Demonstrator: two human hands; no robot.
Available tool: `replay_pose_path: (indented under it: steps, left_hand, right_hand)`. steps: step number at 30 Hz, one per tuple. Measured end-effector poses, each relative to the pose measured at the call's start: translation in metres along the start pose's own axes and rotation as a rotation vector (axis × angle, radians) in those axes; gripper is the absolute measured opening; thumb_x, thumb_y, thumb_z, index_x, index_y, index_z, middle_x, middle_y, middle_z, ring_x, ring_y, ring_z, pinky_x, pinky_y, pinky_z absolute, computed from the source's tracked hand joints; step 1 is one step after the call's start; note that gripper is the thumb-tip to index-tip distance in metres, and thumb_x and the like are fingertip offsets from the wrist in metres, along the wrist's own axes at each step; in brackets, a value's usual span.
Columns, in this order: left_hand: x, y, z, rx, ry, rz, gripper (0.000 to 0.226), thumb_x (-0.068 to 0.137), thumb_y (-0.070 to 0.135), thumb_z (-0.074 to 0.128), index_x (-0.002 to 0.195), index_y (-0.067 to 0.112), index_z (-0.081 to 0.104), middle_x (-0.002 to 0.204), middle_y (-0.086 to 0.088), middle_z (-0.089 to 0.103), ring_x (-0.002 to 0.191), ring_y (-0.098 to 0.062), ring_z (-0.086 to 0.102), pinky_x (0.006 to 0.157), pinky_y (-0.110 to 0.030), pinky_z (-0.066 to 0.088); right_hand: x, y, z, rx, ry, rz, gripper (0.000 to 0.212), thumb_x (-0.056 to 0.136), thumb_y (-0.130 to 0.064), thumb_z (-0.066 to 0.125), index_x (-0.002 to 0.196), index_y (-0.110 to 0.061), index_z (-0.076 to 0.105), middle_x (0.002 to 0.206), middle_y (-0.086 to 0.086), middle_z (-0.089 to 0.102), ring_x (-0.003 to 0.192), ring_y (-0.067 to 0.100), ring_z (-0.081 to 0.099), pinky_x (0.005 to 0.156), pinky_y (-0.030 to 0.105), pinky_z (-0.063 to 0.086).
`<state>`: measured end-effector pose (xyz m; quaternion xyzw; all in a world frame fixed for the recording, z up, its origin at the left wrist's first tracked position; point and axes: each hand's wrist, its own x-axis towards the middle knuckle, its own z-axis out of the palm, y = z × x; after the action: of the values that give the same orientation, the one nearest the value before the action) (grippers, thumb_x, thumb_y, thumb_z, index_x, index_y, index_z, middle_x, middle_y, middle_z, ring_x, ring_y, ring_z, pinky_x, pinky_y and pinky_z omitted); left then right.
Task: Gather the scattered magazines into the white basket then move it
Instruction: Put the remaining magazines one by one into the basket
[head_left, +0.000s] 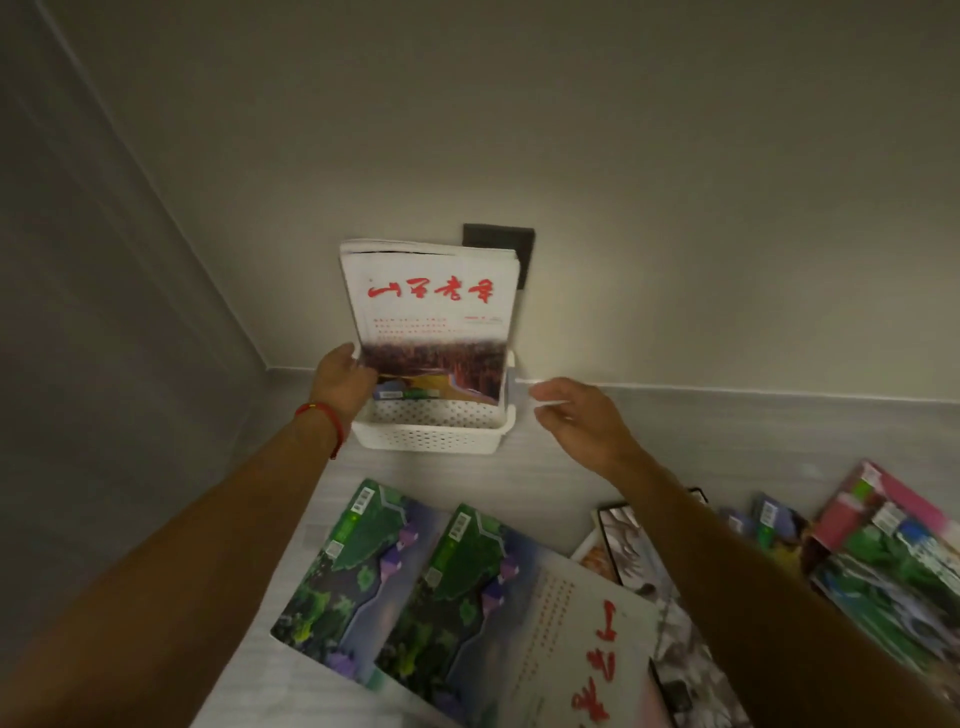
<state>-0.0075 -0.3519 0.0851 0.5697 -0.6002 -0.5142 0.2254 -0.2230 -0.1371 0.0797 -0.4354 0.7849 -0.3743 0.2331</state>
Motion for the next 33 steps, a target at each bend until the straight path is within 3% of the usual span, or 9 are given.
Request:
replay_pose_path:
  steps: [2, 4, 7, 11, 16, 19, 23, 27, 33]
  left_hand:
    - [-0.032, -0.003, 0.017, 0.154, 0.112, 0.126, 0.042, 0.087, 0.002, 0.063, 0.128, 0.004, 0.057, 0.131, -0.02, 0.06, 0.121, -0.036, 0.057, 0.102, -0.034, 0.045]
    - [-0.076, -0.011, 0.051, 0.173, 0.134, 0.249, 0.035, 0.084, -0.005, 0.06, 0.117, 0.004, 0.065, 0.122, -0.02, 0.066, 0.112, -0.037, 0.062, 0.095, -0.026, 0.045]
    - [-0.149, -0.03, 0.12, 0.174, -0.153, 0.31, 0.044, 0.08, -0.012, 0.056, 0.12, 0.005, 0.065, 0.128, -0.015, 0.064, 0.112, -0.036, 0.062, 0.1, -0.043, 0.051]
    - [-0.238, -0.052, 0.219, 0.359, -0.523, 0.486, 0.044, 0.083, 0.001, 0.064, 0.126, 0.011, 0.064, 0.135, -0.009, 0.06, 0.127, -0.027, 0.055, 0.11, -0.03, 0.041]
    - [-0.3, -0.061, 0.319, 0.593, -0.86, 0.667, 0.065, 0.081, 0.01, 0.058, 0.144, 0.022, 0.049, 0.156, -0.004, 0.04, 0.148, -0.022, 0.029, 0.122, -0.037, 0.025]
    - [-0.316, -0.064, 0.359, 0.661, -0.89, 0.762, 0.067, 0.081, 0.009, 0.059, 0.145, 0.024, 0.046, 0.16, 0.005, 0.029, 0.153, -0.016, 0.014, 0.125, -0.036, 0.016]
    - [-0.32, -0.08, 0.384, 1.081, -0.843, 0.828, 0.067, 0.086, 0.025, 0.056, 0.15, 0.029, 0.037, 0.166, 0.004, 0.011, 0.155, -0.024, -0.001, 0.125, -0.047, 0.011]
    - [-0.317, -0.092, 0.388, 1.24, -0.824, 0.807, 0.073, 0.087, 0.023, 0.051, 0.154, 0.036, 0.024, 0.167, 0.001, -0.009, 0.153, -0.029, -0.015, 0.124, -0.053, -0.004]
    - [-0.315, -0.084, 0.39, 1.216, -0.896, 0.713, 0.072, 0.088, 0.022, 0.053, 0.153, 0.036, 0.026, 0.167, 0.003, -0.006, 0.154, -0.029, -0.009, 0.124, -0.052, -0.001]
  right_hand:
    - [-0.036, 0.028, -0.013, -0.001, -0.016, 0.028, 0.022, 0.091, -0.005, 0.064, 0.111, -0.013, 0.071, 0.115, -0.001, 0.07, 0.104, 0.015, 0.066, 0.093, 0.016, 0.051]
    - [-0.071, 0.06, -0.029, -0.028, -0.008, 0.069, 0.022, 0.091, -0.001, 0.062, 0.11, -0.009, 0.072, 0.114, 0.003, 0.07, 0.106, 0.017, 0.066, 0.096, 0.021, 0.051]
    - [-0.125, 0.112, -0.065, -0.166, -0.005, 0.132, 0.022, 0.091, -0.003, 0.063, 0.112, -0.002, 0.07, 0.118, 0.014, 0.069, 0.112, 0.029, 0.063, 0.102, 0.035, 0.045]
    - [-0.194, 0.179, -0.126, -0.22, 0.163, 0.356, 0.016, 0.087, -0.008, 0.066, 0.101, -0.008, 0.074, 0.104, 0.015, 0.072, 0.097, 0.033, 0.067, 0.086, 0.036, 0.051]
    - [-0.258, 0.26, -0.206, -0.289, 0.373, 0.532, 0.018, 0.087, -0.012, 0.065, 0.104, -0.011, 0.073, 0.107, 0.014, 0.072, 0.097, 0.034, 0.067, 0.081, 0.035, 0.051]
    - [-0.282, 0.308, -0.241, -0.359, 0.31, 0.657, 0.039, 0.089, -0.028, 0.065, 0.126, -0.016, 0.058, 0.129, 0.013, 0.06, 0.113, 0.034, 0.059, 0.092, 0.049, 0.051]
    - [-0.287, 0.363, -0.283, -0.439, 0.255, 0.787, 0.06, 0.093, -0.029, 0.056, 0.146, -0.015, 0.034, 0.158, 0.013, 0.026, 0.141, 0.038, 0.031, 0.109, 0.062, 0.032]
    - [-0.292, 0.397, -0.308, -0.451, 0.175, 0.893, 0.064, 0.098, -0.036, 0.047, 0.154, -0.02, 0.02, 0.155, 0.017, 0.03, 0.141, 0.04, 0.029, 0.113, 0.063, 0.022]
    - [-0.3, 0.406, -0.324, -0.557, 0.093, 0.89, 0.075, 0.081, -0.055, 0.068, 0.137, -0.015, 0.04, 0.137, 0.021, 0.042, 0.124, 0.039, 0.042, 0.102, 0.053, 0.039]
